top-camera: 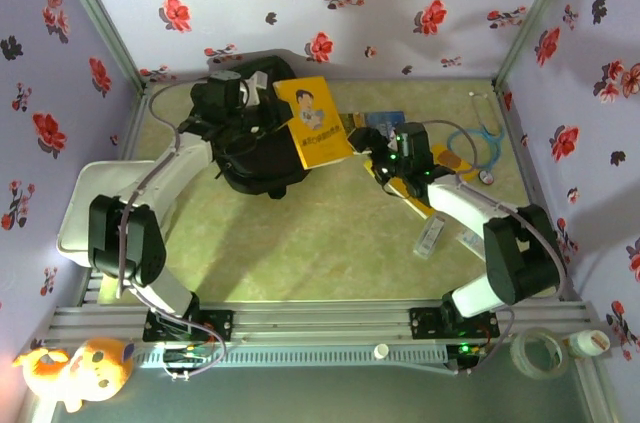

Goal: Pack the student bag

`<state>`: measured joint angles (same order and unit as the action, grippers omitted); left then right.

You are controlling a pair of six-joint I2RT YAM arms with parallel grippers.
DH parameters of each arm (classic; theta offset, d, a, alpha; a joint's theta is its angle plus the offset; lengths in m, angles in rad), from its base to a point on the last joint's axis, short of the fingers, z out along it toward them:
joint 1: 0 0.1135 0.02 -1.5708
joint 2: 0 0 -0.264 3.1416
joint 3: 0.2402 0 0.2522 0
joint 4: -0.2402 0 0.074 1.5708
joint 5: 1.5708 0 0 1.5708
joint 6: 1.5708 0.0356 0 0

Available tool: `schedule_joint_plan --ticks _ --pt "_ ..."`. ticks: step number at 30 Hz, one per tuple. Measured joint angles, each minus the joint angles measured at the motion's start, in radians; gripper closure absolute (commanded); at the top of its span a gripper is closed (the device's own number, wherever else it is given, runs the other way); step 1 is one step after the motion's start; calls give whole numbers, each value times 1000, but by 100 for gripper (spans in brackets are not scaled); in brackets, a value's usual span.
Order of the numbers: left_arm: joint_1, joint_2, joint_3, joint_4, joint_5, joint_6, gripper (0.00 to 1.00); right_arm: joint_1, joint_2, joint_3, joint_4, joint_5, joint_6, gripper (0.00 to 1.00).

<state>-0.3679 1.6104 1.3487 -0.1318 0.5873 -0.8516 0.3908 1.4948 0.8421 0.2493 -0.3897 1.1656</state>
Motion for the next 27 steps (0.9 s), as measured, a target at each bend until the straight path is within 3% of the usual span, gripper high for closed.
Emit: schedule_joint_plan --ticks 16,20,27 --pt "17 -11 -70 322 -103 -399 100 112 174 6 567 -57 412 3" --pt "18 -11 -80 362 -119 -449 100 114 217 21 679 -51 469 13" --pt "17 -11 -93 394 -125 -481 100 113 244 40 782 -40 523 44"
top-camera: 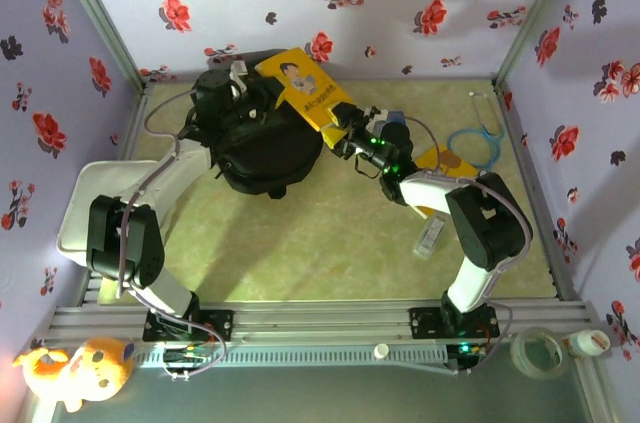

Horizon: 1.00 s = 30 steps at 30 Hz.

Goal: Pack the student bag

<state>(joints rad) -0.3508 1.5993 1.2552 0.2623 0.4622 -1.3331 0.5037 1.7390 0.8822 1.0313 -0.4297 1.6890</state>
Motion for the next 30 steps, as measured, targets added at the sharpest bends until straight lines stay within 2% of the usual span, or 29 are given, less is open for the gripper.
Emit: schedule_joint_plan --ticks 3,7,10,15,17,22,30 --pt "0 0 -2 -3 0 0 100 -2 3 1 22 7 3 63" --pt "0 0 -8 -35 -11 18 100 -6 -12 2 -17 15 -42 80" --pt "0 0 -8 -98 -21 55 79 -8 -55 1 -101 29 -101 91" --pt "-2 -29 -8 -247 -46 201 44 -15 -153 -1 -298 62 -233 93" --pt "-3 -50 -5 -314 -65 298 31 -26 -187 -5 -378 80 -286 93" --pt "-8 -77 37 -479 -130 611 11 -58 -272 -23 -576 142 -415 94" --pt "-71 -36 148 -792 -221 1232 17 -86 -382 -33 -791 227 -555 93"
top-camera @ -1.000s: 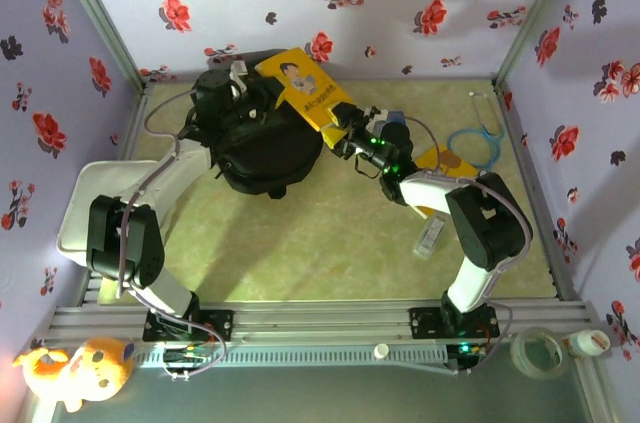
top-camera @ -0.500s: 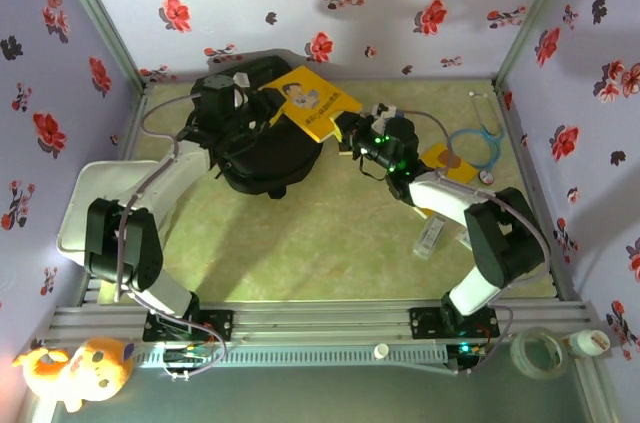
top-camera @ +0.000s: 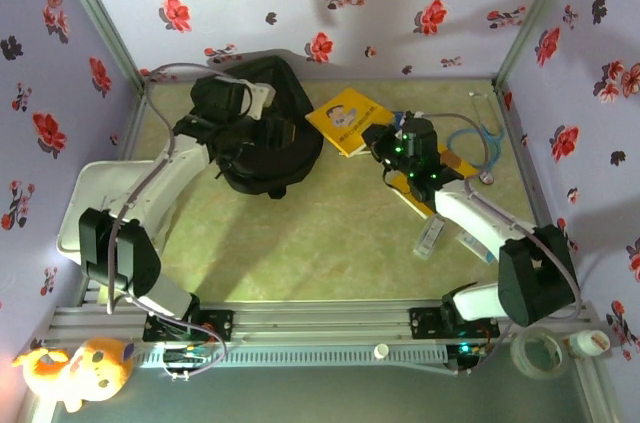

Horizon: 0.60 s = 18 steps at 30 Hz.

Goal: Pack the student bag

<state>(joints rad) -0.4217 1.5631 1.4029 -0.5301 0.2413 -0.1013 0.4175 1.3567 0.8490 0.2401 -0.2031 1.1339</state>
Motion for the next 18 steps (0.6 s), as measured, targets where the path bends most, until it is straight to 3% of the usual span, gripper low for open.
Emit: schedule_joint_plan --ticks 6,11,18 --pt "-35 95 52 -185 -90 301 26 -11 -8 -13 -55 21 -27 92" --pt "-35 169 87 -223 -179 393 31 -14 -8 -26 -82 24 -27 92" --pt "-35 315 229 -396 -164 504 36 -14 -8 -29 -85 24 -27 92"
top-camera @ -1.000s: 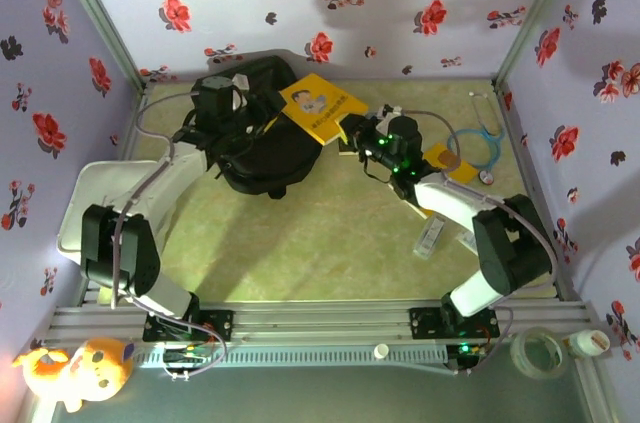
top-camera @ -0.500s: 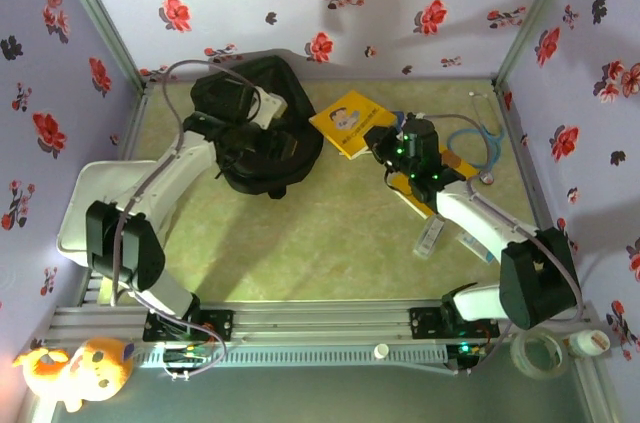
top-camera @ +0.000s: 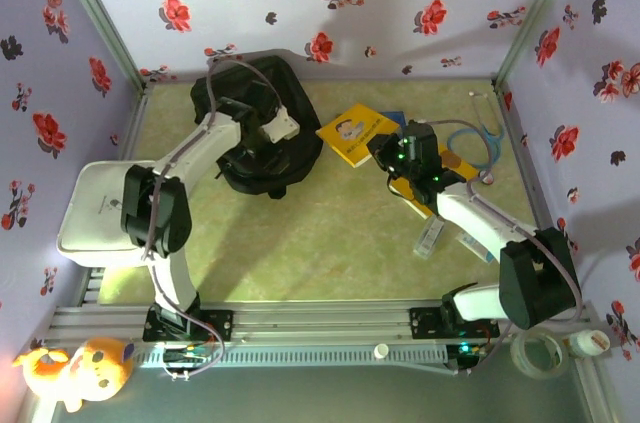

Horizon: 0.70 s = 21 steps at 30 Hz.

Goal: Pack the student bag

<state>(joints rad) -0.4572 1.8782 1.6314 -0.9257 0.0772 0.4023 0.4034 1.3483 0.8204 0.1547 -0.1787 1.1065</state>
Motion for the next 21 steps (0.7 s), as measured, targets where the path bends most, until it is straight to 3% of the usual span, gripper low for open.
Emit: schedule_joint_plan --ticks 7,17,21 --pt "-14 64 31 -131 4 61 46 -4 0 -1 -4 0 1 92" --pt "-21 69 0 -58 -130 77 54 -5 0 -1 -4 0 2 91" --pt "-24 94 4 -54 -159 80 52 -5 0 -1 -4 0 3 91"
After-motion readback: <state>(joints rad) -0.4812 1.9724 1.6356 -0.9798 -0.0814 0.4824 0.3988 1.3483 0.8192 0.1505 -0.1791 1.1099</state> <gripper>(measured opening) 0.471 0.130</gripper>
